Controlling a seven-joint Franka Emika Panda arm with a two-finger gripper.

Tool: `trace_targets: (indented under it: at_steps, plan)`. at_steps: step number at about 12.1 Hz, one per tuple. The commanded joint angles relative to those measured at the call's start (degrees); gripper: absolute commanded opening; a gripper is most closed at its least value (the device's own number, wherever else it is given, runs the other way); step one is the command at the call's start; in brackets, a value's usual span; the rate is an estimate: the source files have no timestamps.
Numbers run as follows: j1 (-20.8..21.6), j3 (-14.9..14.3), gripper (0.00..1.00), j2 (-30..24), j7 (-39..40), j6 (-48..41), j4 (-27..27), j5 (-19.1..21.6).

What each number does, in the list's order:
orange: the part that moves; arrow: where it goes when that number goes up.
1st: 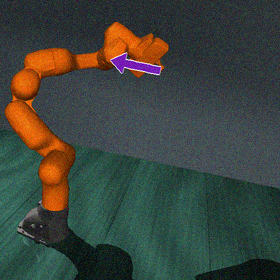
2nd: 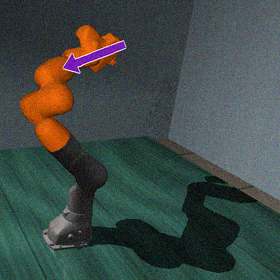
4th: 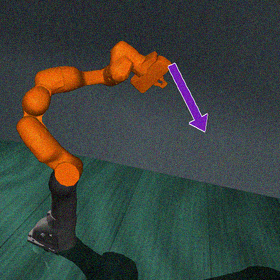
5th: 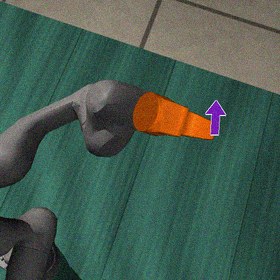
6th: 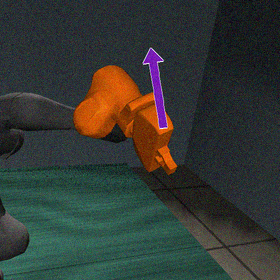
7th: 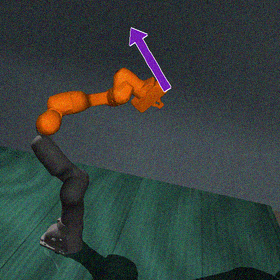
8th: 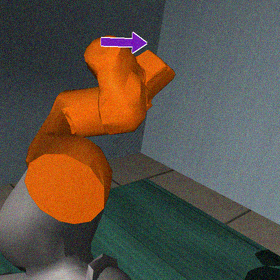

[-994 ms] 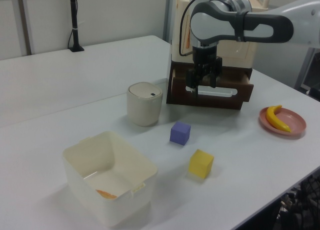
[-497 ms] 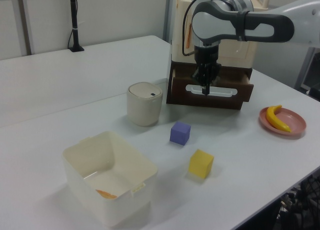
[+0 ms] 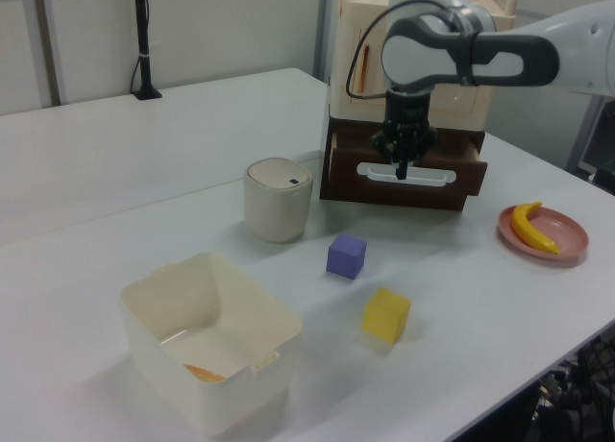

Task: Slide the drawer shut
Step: 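Move the gripper down to the front of the open drawer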

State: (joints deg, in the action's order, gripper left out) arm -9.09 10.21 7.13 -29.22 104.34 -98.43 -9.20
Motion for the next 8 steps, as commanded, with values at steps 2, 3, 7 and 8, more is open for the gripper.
trace_targets:
  at_steps: [2,3,7,8]
  plan:
    - [-2.1,-1.4,0.0,2.4,-14.4,8.9,-4.0,0.3]
    - [-2.3,-1.7,0.0,2.5,-15.4,9.2,-3.9,0.4]
    - [-2.2,-2.0,0.0,3.7,-17.4,11.0,-4.0,0.4]
    - [-2.2,-2.0,0.0,4.1,-17.4,11.3,-3.9,0.3]
